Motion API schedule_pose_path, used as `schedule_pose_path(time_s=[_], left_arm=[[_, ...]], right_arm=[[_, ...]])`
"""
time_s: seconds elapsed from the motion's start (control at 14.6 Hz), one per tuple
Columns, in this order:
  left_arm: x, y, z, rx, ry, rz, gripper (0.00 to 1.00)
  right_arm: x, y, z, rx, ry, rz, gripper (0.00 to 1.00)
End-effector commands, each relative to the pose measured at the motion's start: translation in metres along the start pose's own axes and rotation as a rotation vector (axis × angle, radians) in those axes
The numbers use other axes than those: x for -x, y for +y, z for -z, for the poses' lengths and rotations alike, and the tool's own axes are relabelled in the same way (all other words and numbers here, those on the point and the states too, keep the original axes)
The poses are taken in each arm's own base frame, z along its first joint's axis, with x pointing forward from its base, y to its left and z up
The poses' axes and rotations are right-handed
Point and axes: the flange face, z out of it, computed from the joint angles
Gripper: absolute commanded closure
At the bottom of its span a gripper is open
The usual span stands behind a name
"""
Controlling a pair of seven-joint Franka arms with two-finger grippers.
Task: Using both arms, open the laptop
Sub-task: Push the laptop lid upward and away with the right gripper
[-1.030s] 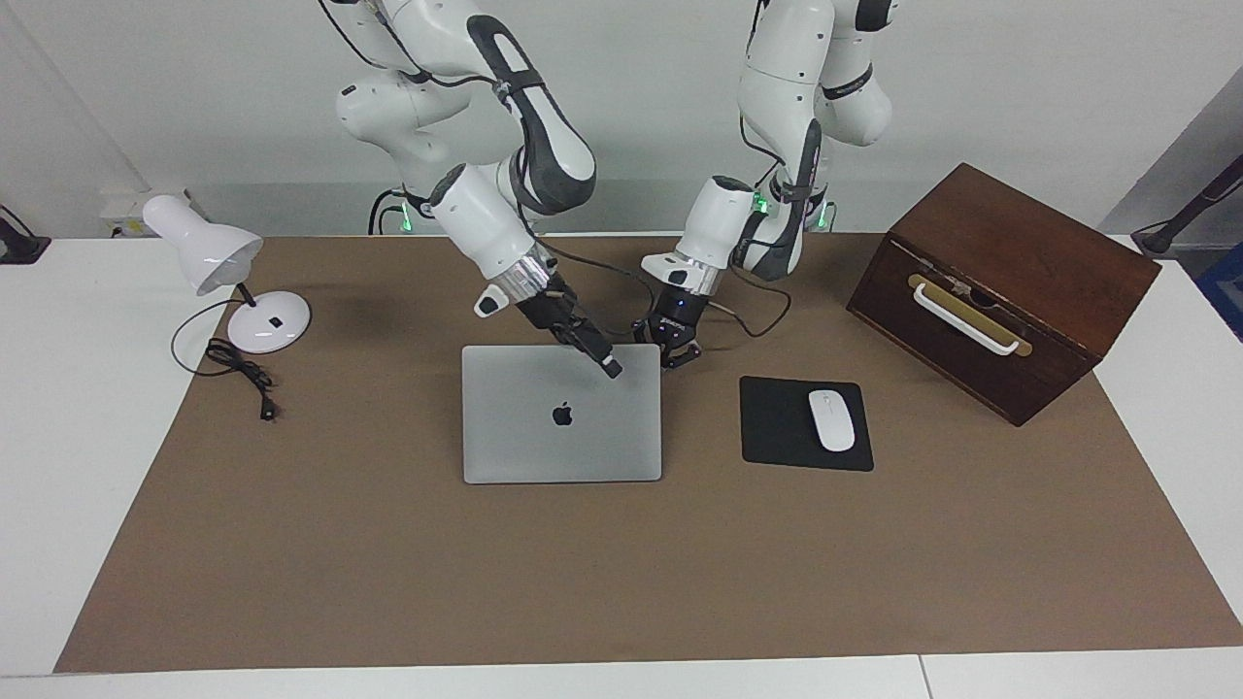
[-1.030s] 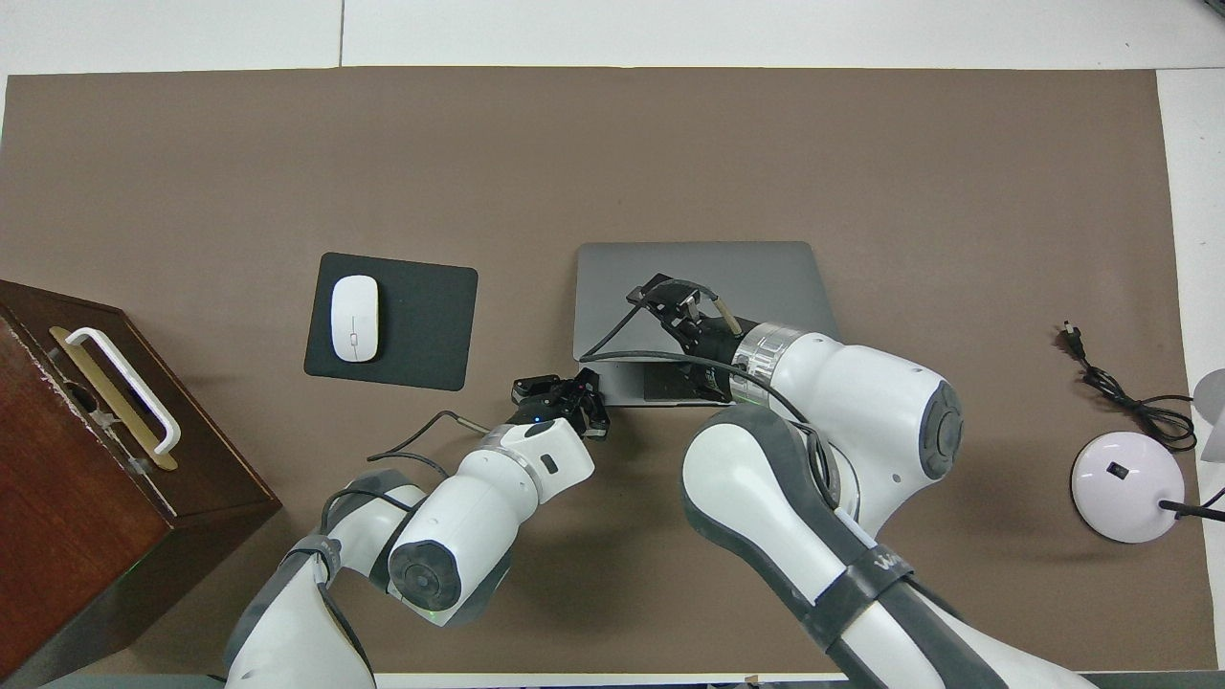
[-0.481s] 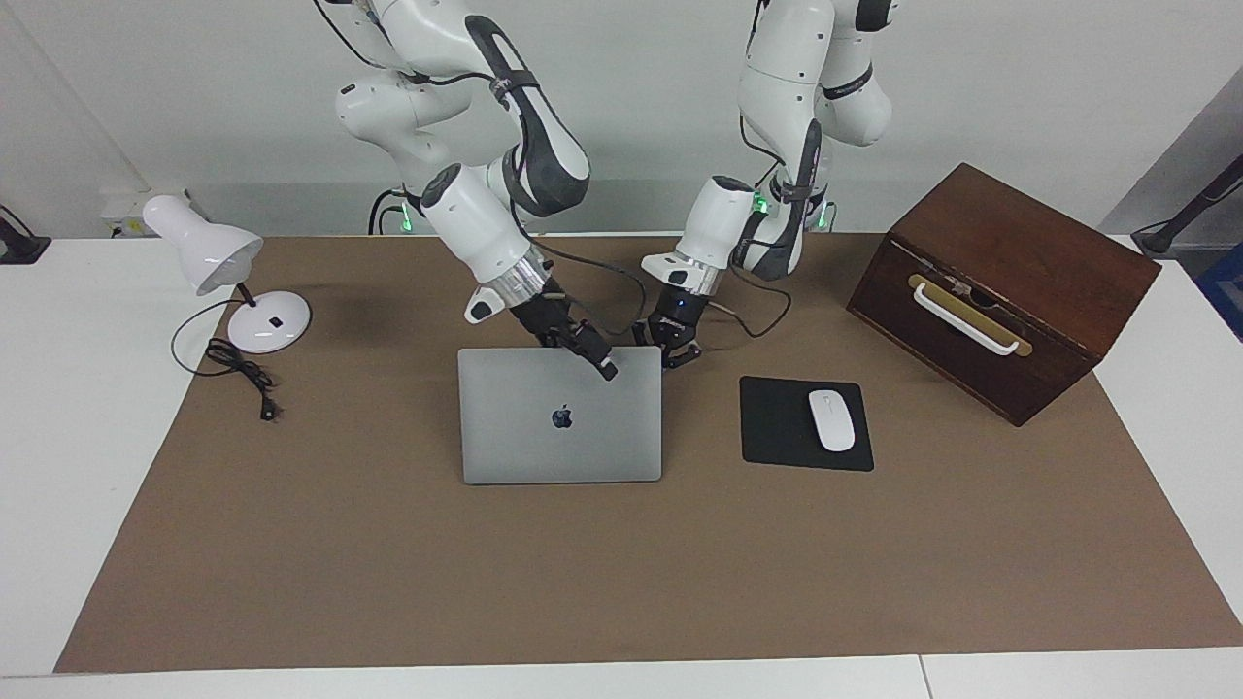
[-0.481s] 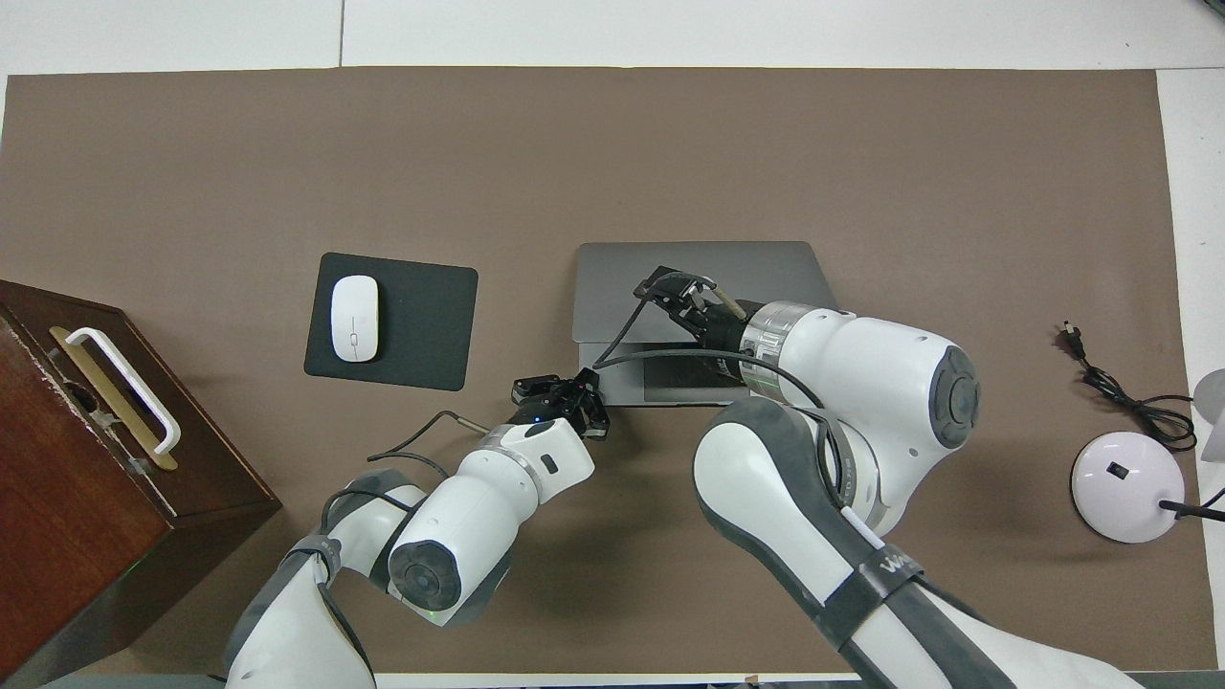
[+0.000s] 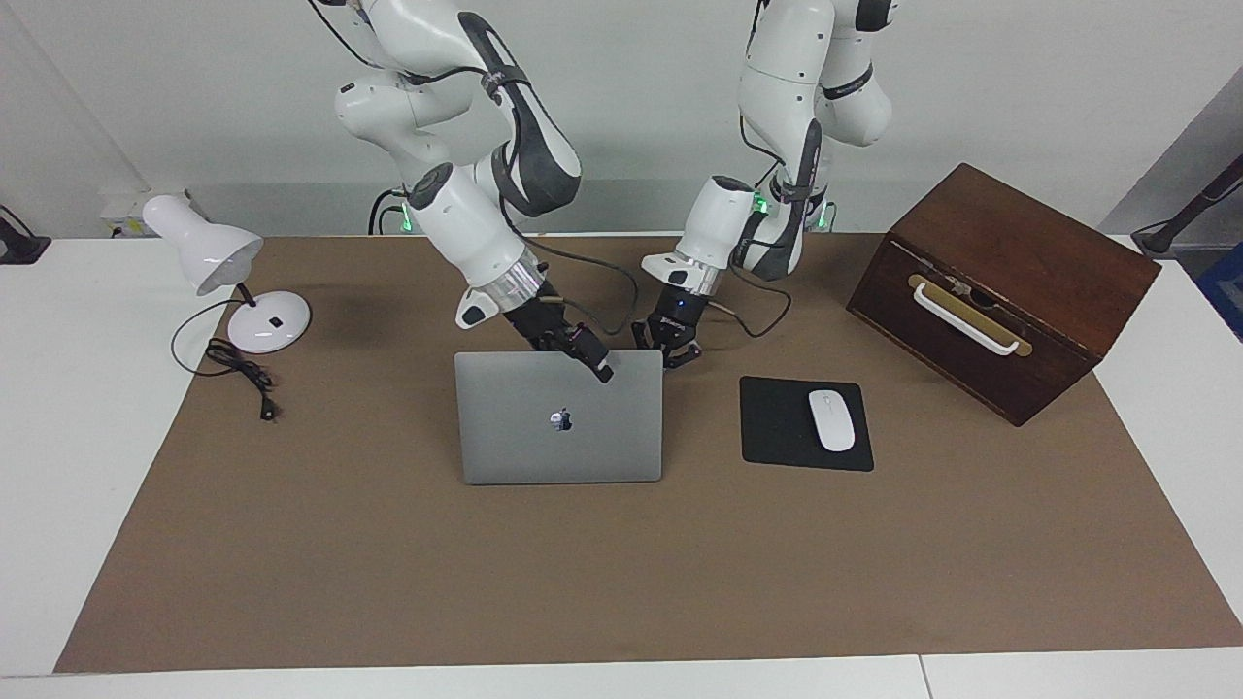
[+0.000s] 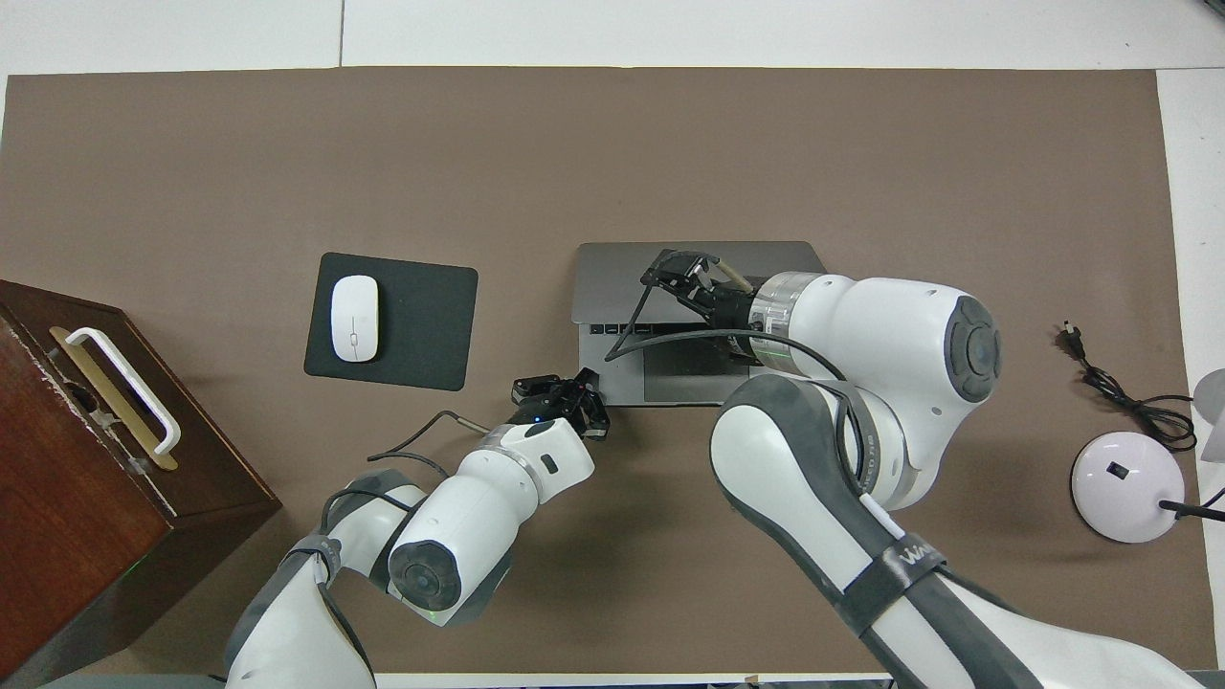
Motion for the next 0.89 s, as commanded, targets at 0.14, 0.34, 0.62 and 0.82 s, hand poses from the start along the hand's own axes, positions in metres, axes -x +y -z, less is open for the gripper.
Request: schedule_pose_path(time_s=[0.14, 0.34, 0.62, 0.82], left_arm=[[0.003, -0.005, -0.009, -0.014, 0.001, -0.012, 1.00], [0.003, -0.005, -0.009, -0.014, 0.001, -0.012, 1.00], [0.003, -0.005, -0.009, -0.014, 0.001, -0.012, 1.00], [0.003, -0.005, -0.009, -0.014, 0.001, -0.012, 1.00]], right_arm=[[-0.017, -0.018, 0.000, 0.024, 0.006, 0.016, 0.00], [-0.027, -0.023, 0.004, 0.043, 0.006, 0.041, 0.00], [-0.040, -0.034, 0.009, 0.065, 0.005, 0.071, 0.00], [-0.044, -0.042, 0.004, 0.072, 0.001, 0.087, 0.00]])
